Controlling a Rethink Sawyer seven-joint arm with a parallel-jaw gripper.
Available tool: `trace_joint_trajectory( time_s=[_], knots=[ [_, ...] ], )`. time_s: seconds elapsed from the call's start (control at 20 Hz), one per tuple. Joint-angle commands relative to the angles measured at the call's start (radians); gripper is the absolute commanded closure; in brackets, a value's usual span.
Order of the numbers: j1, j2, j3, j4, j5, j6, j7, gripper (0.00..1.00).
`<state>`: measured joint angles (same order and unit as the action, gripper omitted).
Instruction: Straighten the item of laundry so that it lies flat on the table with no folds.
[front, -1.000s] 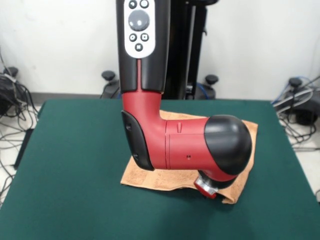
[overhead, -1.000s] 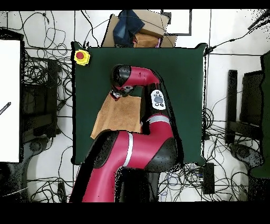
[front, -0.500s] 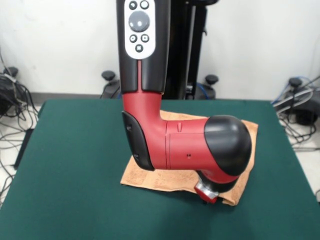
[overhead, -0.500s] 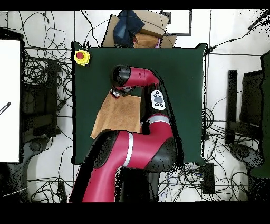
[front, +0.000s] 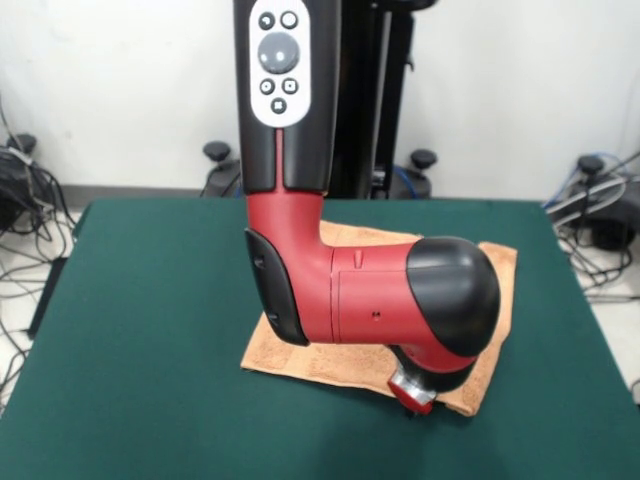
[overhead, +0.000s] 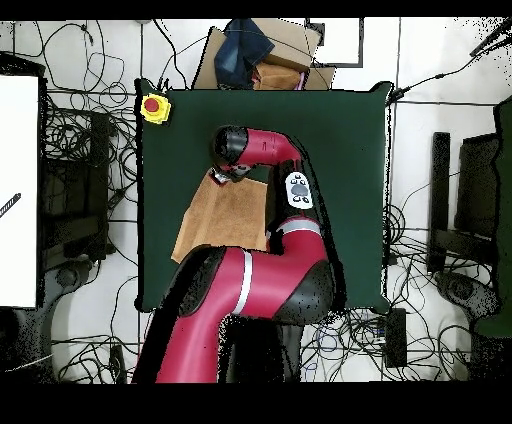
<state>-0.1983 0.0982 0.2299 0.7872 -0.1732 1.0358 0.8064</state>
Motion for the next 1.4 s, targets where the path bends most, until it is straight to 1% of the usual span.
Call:
trace_joint_trajectory(
  time_s=[0.05, 0.1, 0.25, 0.3, 0.6, 0.8, 1.2, 1.4],
  knots=[
    [0.012, 0.04, 0.001, 0.039, 0.004, -0.051, 0.216, 0.0],
    [0.008, 0.032, -0.001, 0.056, 0.003, -0.058, 0.216, 0.0],
    [0.013, 0.037, 0.002, 0.043, 0.004, -0.054, 0.217, 0.0],
    [0.007, 0.026, 0.001, 0.064, 0.003, -0.062, 0.216, 0.0],
    [0.008, 0.021, 0.003, 0.061, 0.005, -0.056, 0.213, 0.0],
    [0.003, -0.026, 0.0, 0.1, 0.01, -0.04, 0.209, 0.0],
    [0.007, -0.052, -0.002, 0.092, 0.017, 0.007, 0.207, 0.0],
    [0.005, -0.057, -0.001, 0.093, 0.016, 0.007, 0.204, 0.0]
  ],
)
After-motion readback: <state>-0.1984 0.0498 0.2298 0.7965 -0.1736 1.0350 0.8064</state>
